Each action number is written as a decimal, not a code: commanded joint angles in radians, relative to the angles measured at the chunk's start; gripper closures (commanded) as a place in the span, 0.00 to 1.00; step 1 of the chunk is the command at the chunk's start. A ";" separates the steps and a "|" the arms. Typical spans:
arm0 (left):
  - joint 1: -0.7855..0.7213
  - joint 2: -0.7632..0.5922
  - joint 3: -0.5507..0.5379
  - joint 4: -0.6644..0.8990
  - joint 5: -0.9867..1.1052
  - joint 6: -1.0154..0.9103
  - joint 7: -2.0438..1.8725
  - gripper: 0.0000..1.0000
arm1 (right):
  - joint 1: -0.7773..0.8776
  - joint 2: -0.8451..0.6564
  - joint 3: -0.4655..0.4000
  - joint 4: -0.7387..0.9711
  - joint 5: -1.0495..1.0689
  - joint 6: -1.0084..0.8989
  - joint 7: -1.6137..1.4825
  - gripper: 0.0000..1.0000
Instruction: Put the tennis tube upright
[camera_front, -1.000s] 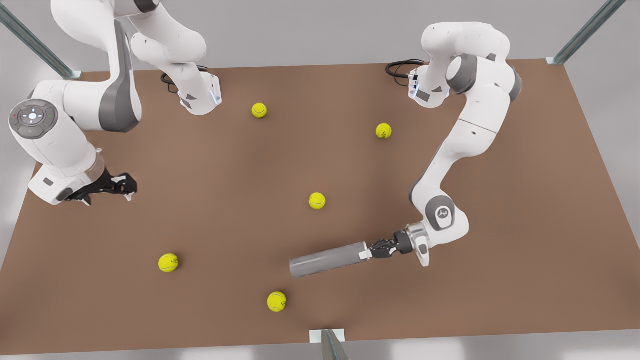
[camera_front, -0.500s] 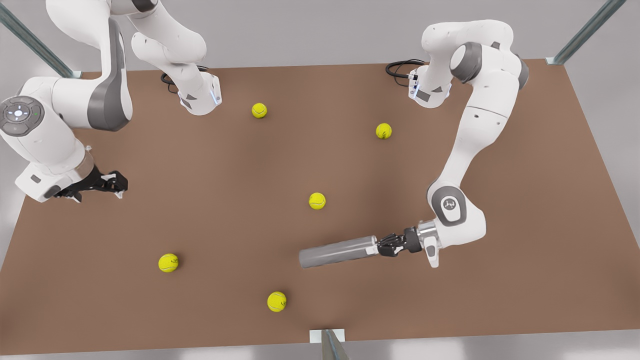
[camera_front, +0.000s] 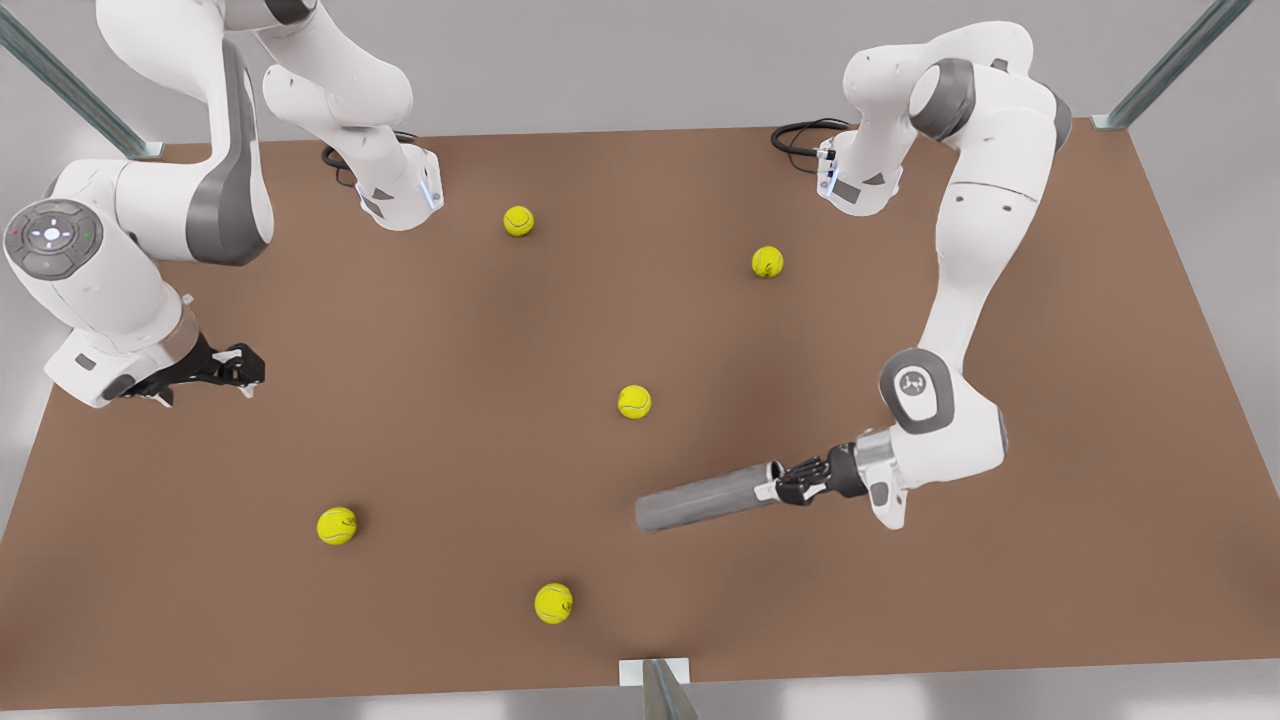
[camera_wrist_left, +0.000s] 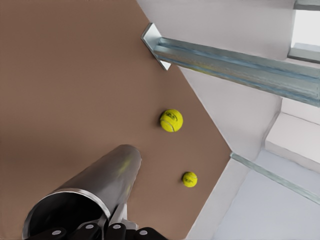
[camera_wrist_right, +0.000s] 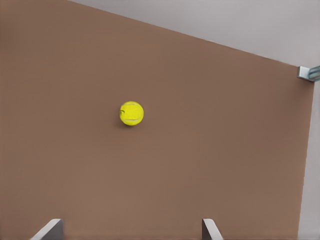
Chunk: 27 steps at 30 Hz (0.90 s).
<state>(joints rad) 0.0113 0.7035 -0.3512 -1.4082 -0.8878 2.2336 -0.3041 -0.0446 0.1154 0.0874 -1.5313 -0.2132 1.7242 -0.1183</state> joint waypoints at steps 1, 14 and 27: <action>-0.001 -0.001 0.000 0.000 0.044 0.000 -0.007 0.79 | 0.000 0.004 0.000 0.010 0.000 -0.001 0.003 0.00; 0.013 -0.114 -0.002 0.012 0.435 -0.104 -0.254 0.79 | -0.018 0.007 -0.003 0.025 0.002 -0.012 0.006 0.00; 0.033 -0.167 -0.002 0.049 0.693 -0.253 -0.308 0.79 | -0.006 0.000 -0.002 0.030 0.014 -0.014 0.008 0.00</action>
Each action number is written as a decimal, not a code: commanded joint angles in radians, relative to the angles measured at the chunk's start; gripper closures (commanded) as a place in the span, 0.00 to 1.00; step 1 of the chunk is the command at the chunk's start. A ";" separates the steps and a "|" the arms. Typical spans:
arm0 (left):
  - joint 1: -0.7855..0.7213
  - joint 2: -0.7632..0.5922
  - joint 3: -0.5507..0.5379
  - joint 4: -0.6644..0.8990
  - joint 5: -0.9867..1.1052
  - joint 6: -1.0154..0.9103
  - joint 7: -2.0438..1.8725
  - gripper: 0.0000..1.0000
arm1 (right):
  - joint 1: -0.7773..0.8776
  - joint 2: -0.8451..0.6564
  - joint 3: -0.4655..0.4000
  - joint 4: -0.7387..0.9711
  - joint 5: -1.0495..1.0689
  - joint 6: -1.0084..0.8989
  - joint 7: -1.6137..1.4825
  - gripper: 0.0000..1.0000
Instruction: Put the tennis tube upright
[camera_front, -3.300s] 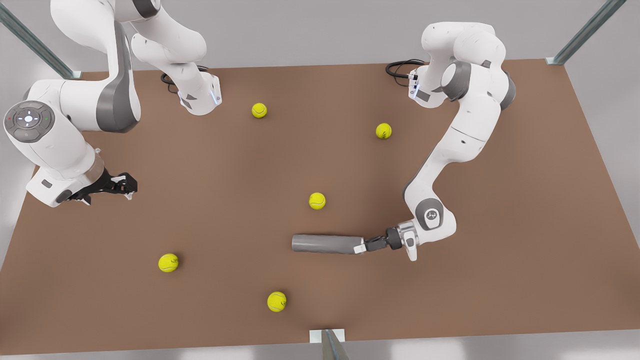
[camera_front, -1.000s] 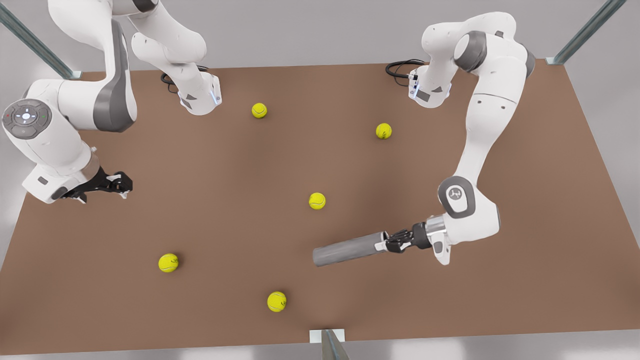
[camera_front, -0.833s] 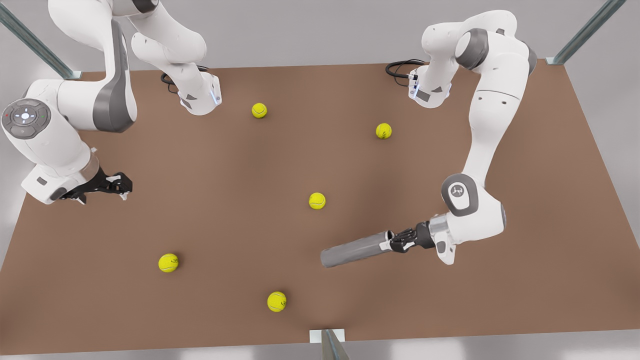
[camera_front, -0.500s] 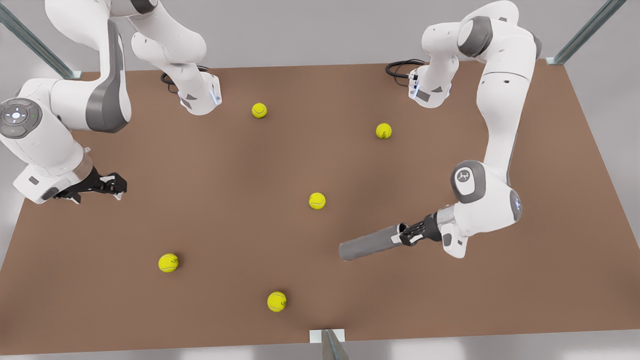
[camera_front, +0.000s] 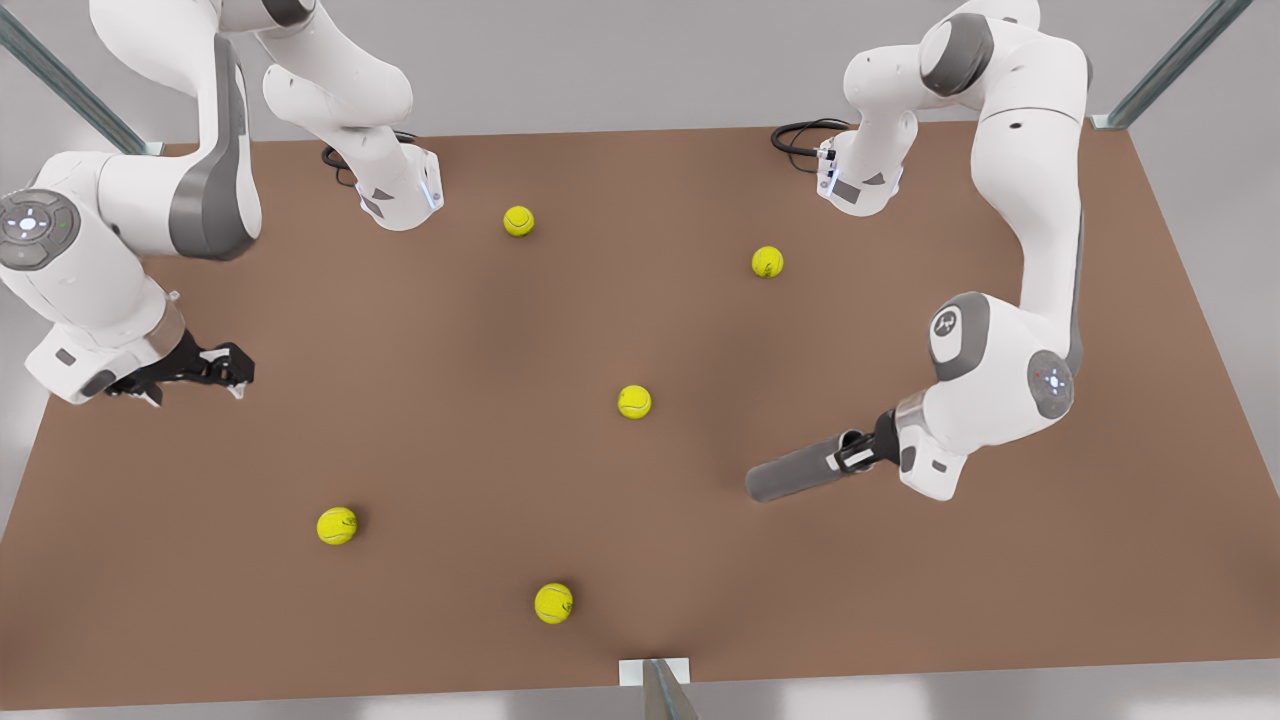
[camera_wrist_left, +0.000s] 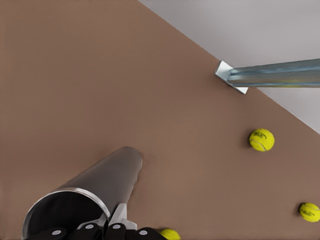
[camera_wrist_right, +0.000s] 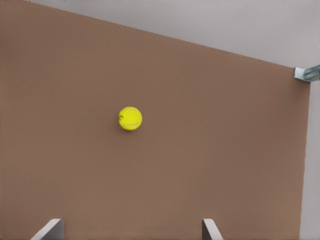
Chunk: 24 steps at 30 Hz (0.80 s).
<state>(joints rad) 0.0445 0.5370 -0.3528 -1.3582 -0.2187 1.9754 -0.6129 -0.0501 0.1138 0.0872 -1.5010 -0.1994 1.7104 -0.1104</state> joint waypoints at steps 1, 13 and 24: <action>0.000 0.000 0.000 0.001 0.041 -0.001 0.001 0.79 | 0.004 -0.002 0.002 0.001 0.000 -0.002 0.000 0.00; -0.003 -0.018 -0.003 0.001 0.309 -0.073 -0.001 0.79 | -0.016 0.010 -0.001 -0.059 0.064 -0.003 0.000 0.00; -0.017 -0.006 -0.008 -0.001 0.478 -0.112 0.004 0.79 | -0.031 0.050 -0.001 -0.064 0.087 0.015 -0.003 0.00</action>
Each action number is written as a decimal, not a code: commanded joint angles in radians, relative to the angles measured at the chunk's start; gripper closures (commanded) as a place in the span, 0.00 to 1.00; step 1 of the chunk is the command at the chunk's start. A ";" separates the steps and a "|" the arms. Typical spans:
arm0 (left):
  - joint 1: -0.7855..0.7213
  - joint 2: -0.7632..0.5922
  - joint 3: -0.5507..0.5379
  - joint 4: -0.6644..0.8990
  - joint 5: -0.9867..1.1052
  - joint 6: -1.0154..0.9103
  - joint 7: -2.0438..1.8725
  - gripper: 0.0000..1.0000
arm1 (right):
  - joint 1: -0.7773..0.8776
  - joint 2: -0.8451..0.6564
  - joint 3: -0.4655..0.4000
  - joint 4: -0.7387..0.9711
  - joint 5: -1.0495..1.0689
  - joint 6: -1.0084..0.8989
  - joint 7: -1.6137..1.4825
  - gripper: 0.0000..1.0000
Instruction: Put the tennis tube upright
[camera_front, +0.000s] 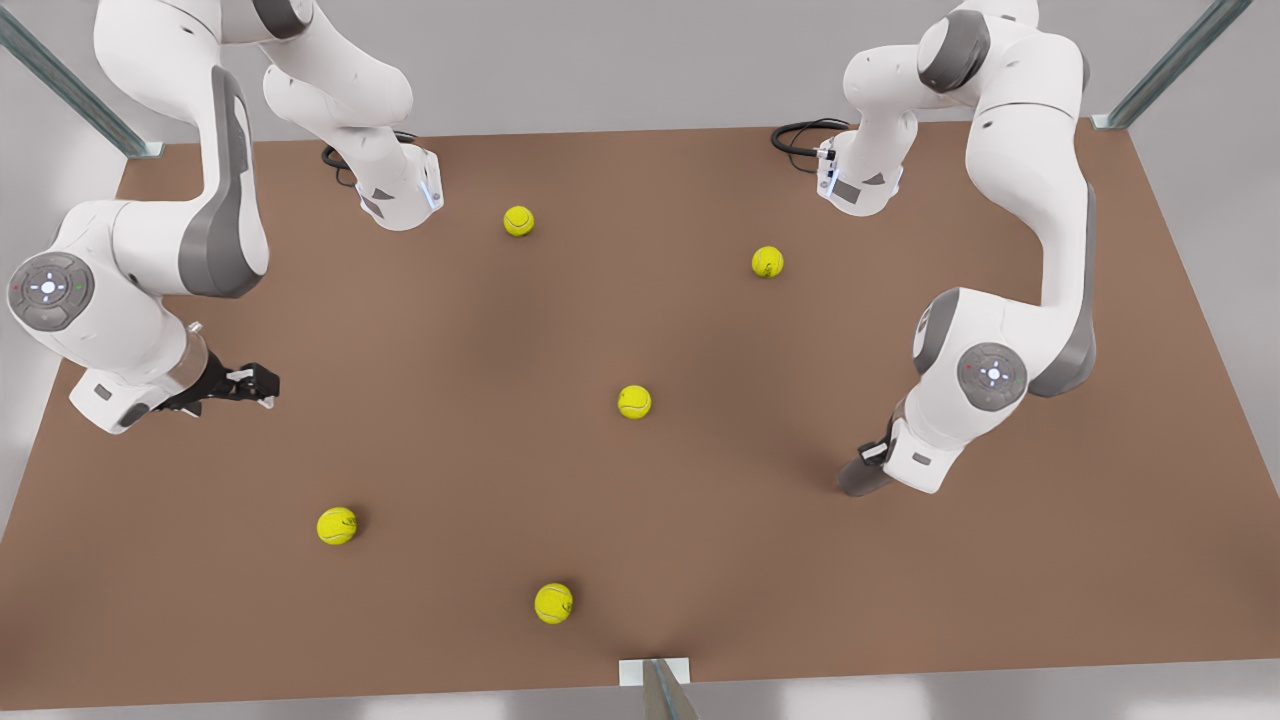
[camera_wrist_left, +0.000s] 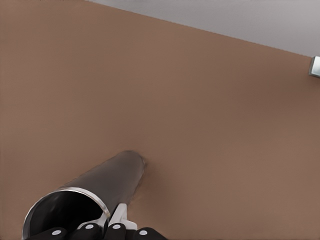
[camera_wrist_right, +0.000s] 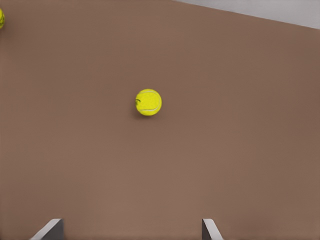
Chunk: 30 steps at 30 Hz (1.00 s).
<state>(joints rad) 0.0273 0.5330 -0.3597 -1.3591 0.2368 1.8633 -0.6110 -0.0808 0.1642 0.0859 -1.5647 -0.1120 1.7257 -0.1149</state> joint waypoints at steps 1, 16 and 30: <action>0.000 0.001 0.001 0.000 0.024 0.000 0.000 0.79 | -0.001 0.000 0.000 0.000 0.000 0.000 0.000 0.00; 0.003 0.042 -0.004 0.001 0.015 0.013 0.011 0.47 | -0.001 -0.103 0.002 -0.178 0.000 0.081 0.000 0.00; 0.011 0.033 0.002 0.001 0.056 -0.001 0.011 0.00 | -0.002 -0.100 0.002 -0.178 0.002 0.080 0.000 0.00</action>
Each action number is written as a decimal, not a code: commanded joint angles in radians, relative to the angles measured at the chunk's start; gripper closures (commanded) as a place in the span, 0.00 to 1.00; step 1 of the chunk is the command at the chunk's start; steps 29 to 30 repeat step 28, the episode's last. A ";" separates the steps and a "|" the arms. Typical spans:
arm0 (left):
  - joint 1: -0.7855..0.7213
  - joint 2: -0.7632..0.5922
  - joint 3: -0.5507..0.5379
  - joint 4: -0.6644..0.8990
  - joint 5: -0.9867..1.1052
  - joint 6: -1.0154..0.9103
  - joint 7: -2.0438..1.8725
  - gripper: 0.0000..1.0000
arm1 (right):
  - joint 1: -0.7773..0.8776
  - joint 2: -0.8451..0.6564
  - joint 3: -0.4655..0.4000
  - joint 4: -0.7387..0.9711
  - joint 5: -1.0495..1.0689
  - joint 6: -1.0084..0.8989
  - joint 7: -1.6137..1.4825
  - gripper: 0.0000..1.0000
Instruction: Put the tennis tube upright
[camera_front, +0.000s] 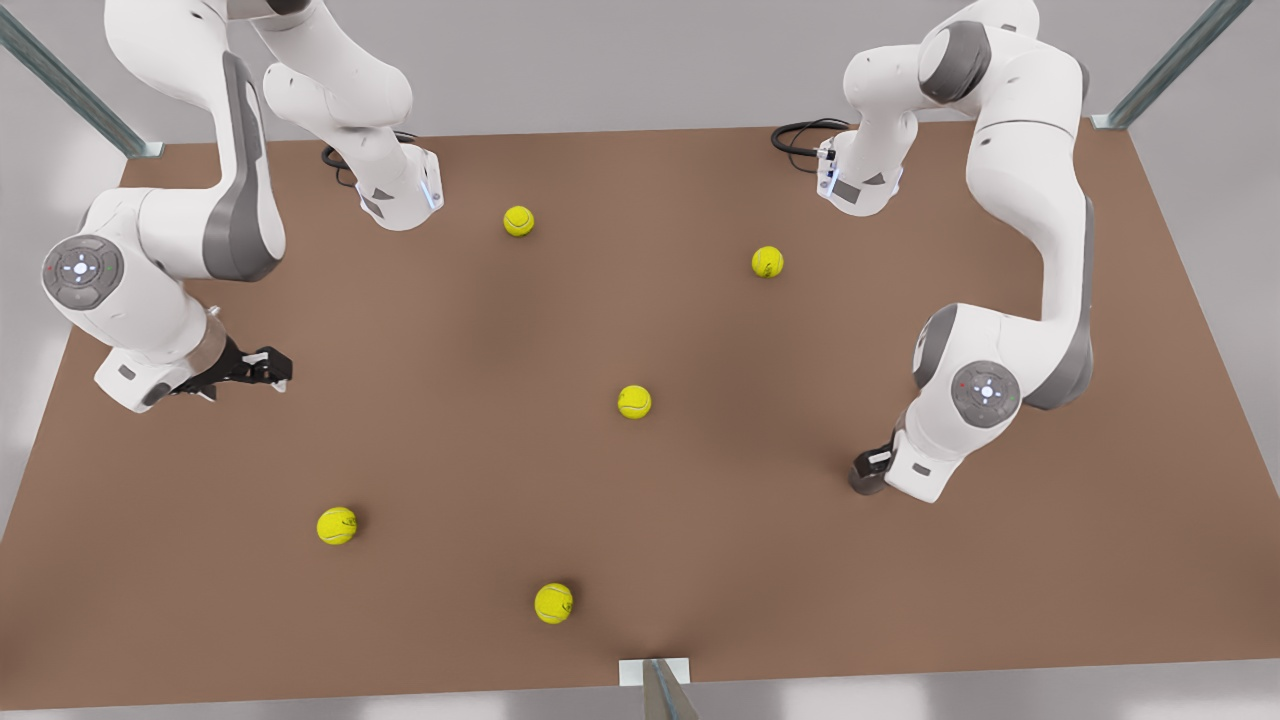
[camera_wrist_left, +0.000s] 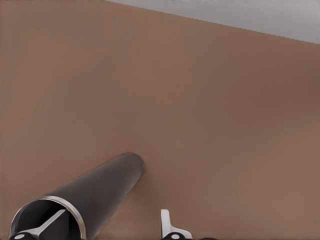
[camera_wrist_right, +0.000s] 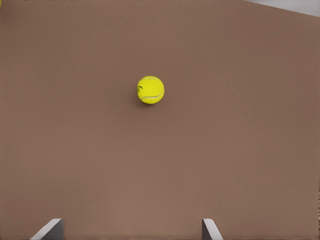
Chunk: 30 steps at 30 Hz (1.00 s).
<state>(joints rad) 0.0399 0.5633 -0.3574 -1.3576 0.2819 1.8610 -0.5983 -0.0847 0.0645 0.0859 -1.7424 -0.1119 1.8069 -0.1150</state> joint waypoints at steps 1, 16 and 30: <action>0.000 -0.002 0.001 0.000 0.016 0.000 0.000 0.01 | 0.002 0.000 0.000 0.000 0.000 -0.001 0.000 0.00; -0.009 -0.033 -0.037 0.241 0.011 -0.391 0.074 0.01 | 0.002 0.001 0.000 0.000 0.000 -0.003 0.000 0.00; -0.054 -0.755 0.262 -0.439 -0.276 -0.267 0.600 0.00 | 0.002 0.001 0.000 0.001 0.000 -0.004 -0.002 0.00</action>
